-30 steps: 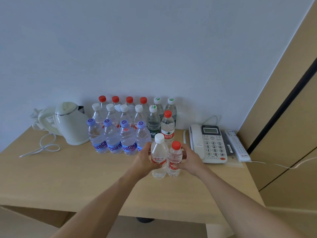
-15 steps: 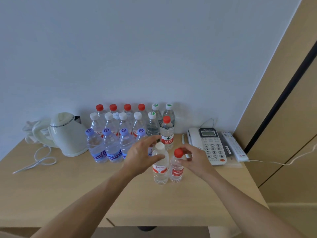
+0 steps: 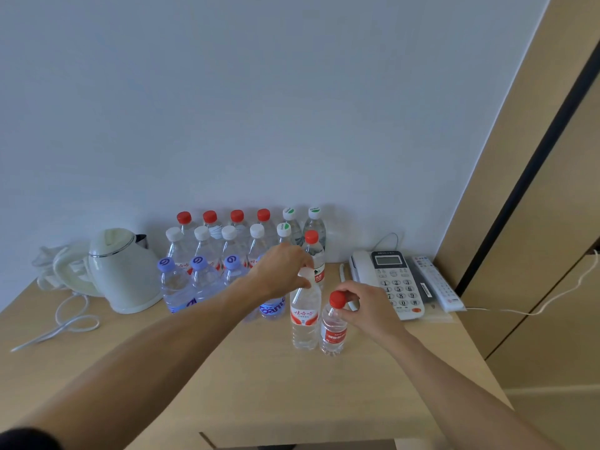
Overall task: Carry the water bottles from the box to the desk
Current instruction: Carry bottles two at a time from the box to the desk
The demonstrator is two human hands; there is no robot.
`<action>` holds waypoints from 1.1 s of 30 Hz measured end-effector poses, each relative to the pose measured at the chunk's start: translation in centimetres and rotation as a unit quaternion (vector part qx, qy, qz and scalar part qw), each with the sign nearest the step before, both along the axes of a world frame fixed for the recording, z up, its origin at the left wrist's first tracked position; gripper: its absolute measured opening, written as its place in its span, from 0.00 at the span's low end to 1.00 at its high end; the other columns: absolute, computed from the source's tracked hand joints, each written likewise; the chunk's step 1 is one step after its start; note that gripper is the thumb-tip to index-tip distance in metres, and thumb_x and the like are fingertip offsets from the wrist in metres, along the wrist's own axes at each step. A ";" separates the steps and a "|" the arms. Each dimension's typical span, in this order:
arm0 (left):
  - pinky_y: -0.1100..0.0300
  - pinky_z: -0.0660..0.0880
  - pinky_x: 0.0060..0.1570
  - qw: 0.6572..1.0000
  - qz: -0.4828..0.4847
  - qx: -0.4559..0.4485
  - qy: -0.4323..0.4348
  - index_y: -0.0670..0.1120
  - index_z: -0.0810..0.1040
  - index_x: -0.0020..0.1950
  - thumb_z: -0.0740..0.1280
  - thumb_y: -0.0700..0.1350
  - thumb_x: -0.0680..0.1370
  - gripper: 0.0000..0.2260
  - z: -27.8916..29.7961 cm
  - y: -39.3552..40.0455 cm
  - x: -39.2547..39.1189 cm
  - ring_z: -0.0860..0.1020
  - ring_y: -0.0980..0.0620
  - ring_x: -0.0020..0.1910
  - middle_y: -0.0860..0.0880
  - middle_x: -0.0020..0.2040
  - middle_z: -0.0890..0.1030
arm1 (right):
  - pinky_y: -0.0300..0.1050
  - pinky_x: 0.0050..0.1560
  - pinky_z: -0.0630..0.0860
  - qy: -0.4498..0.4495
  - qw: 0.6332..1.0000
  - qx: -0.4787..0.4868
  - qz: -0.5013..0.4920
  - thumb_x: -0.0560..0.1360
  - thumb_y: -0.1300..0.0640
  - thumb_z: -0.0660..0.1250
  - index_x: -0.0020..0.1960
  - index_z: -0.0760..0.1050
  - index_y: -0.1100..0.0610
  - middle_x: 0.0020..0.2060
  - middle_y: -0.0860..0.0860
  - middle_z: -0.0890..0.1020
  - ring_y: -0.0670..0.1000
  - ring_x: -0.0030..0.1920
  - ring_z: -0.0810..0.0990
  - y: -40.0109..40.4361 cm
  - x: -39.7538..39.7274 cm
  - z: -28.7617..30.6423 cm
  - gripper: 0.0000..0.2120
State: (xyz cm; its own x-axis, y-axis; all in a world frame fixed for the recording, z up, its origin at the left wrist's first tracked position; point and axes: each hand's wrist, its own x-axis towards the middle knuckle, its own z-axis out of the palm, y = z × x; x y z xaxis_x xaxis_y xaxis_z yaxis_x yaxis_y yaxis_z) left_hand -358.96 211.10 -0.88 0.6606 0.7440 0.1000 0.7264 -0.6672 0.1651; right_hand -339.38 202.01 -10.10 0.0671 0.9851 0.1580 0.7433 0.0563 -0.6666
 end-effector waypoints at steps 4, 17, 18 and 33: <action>0.57 0.75 0.50 1.000 0.012 0.009 0.009 0.47 0.83 0.62 0.76 0.48 0.74 0.17 0.3 2.1 1.2 0.81 0.46 0.55 0.47 0.56 0.84 | 0.23 0.48 0.69 0.008 1.000 0.001 -0.009 0.66 0.58 0.80 0.50 0.81 0.47 0.40 0.34 0.81 0.35 0.46 0.80 -0.2 0.2 0.0 0.16; 0.52 0.80 0.54 0.996 0.039 0.027 0.077 0.46 0.82 0.63 0.77 0.49 0.74 0.19 1.0 6.3 1.0 0.81 0.45 0.54 0.45 0.56 0.84 | 0.23 0.48 0.69 -0.005 1.000 0.005 -0.013 0.67 0.60 0.79 0.50 0.80 0.48 0.42 0.37 0.82 0.35 0.46 0.79 0.3 0.3 -0.2 0.15; 0.52 0.80 0.54 0.996 0.040 0.024 0.074 0.46 0.82 0.63 0.77 0.49 0.74 0.19 1.0 6.4 0.9 0.82 0.46 0.54 0.45 0.56 0.84 | 0.22 0.47 0.69 -0.007 1.000 0.005 -0.016 0.67 0.60 0.79 0.50 0.80 0.48 0.42 0.38 0.82 0.34 0.46 0.79 0.5 0.3 -0.2 0.15; 0.58 0.72 0.46 0.998 0.037 0.030 0.028 0.47 0.81 0.66 0.77 0.49 0.74 0.21 0.0 6.9 0.6 0.81 0.46 0.55 0.47 0.58 0.83 | 0.39 0.48 0.74 0.020 0.998 0.036 -0.056 0.67 0.63 0.79 0.53 0.81 0.57 0.42 0.46 0.82 0.46 0.45 0.81 6.8 -0.7 1.1 0.16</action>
State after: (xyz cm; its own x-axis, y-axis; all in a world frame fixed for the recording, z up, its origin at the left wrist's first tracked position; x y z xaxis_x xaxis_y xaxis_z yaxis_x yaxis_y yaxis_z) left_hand -358.33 217.96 -0.85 0.6092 0.7853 0.1104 0.7815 -0.6182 0.0842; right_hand -340.08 208.80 -9.00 0.1839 0.9572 0.2234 0.7209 0.0232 -0.6927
